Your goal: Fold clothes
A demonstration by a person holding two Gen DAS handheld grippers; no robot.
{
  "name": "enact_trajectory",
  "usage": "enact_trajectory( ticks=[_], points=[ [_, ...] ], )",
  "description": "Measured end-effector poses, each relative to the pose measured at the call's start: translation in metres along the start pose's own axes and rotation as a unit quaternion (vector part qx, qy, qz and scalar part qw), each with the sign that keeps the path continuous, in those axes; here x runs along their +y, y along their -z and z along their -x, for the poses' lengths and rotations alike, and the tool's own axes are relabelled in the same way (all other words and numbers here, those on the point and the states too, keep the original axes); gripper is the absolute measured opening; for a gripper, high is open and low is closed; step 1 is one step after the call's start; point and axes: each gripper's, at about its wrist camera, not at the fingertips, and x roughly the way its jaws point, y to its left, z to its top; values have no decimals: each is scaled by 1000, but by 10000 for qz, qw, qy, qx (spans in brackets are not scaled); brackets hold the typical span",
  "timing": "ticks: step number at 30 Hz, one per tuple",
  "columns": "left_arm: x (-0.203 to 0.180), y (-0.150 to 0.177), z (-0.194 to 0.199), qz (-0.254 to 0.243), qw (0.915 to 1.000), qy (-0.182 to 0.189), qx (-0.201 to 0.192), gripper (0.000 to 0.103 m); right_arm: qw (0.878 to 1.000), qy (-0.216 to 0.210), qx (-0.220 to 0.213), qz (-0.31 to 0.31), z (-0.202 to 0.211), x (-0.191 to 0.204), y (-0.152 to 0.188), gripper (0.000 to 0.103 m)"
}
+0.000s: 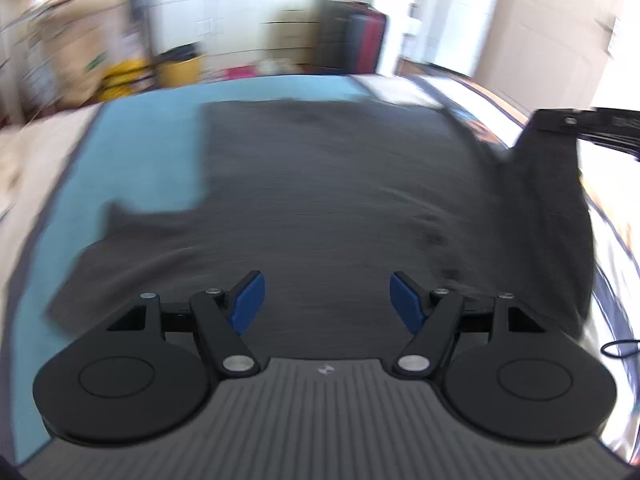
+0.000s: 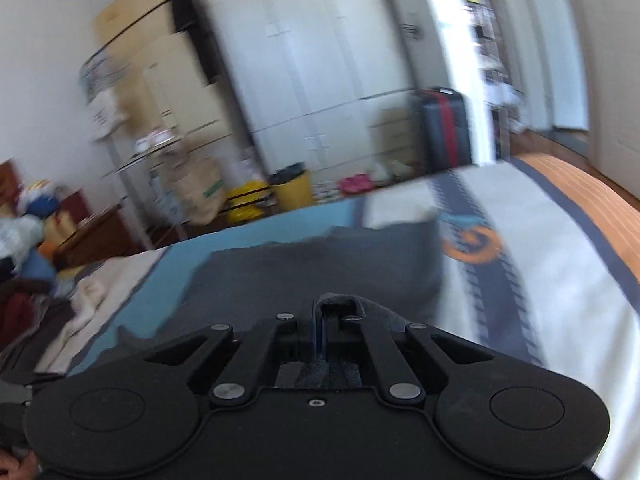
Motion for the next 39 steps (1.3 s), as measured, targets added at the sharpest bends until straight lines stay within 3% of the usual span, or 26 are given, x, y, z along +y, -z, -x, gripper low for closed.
enact_trajectory(
  ticks=[3,5,8,12,13,15,18,20,22,23,24,26,31,34,36,39],
  points=[
    [40,3,20,417,9973,-591,-82,71,9948,-859,323,437,-19,76,-17,4],
    [64,7,31,512,9949,-838,-236,71,9844,-1266,469,1125,-31,130,-10,4],
    [101,23,38,1138,9906,-613,-458,71,9748,-1356,879,1538,-68,180,12,4],
    [151,53,30,2288,9720,25,-540,71,9665,-1138,1458,1779,-127,208,53,4],
    [151,56,21,2431,9689,-65,-467,71,9656,-1123,1518,1787,-133,211,58,4],
    [152,56,14,2317,9706,-615,-227,71,9654,-1129,1560,1758,-135,214,63,4],
    [147,52,10,1997,9770,-636,-395,71,9650,-1139,1623,1714,-138,217,70,4],
    [154,53,10,2195,9740,-292,-469,71,9648,-1145,1666,1684,-140,220,74,4],
    [161,54,8,2398,9696,-14,-494,71,9626,-1095,1706,1796,-139,226,77,11],
    [161,54,7,2464,9681,-29,-461,71,9616,-1035,1722,1872,-132,225,78,16],
    [159,52,8,2414,9695,-66,-427,71,9614,-985,1737,1892,-124,221,80,32],
    [154,50,12,2248,9734,-72,-432,71,9611,-884,1767,1932,-107,212,85,45],
    [143,46,15,1920,9787,319,-660,71,9596,-631,1841,2032,-65,191,95,46],
    [128,43,8,1170,9898,345,-741,71,9584,-479,1884,2091,-40,179,102,48],
    [115,42,-2,596,9966,80,-571,71,9574,-378,1913,2130,-24,170,106,54],
    [102,41,-7,290,9982,87,-524,71,9555,-189,2018,2143,-9,155,113,54]
  ],
)
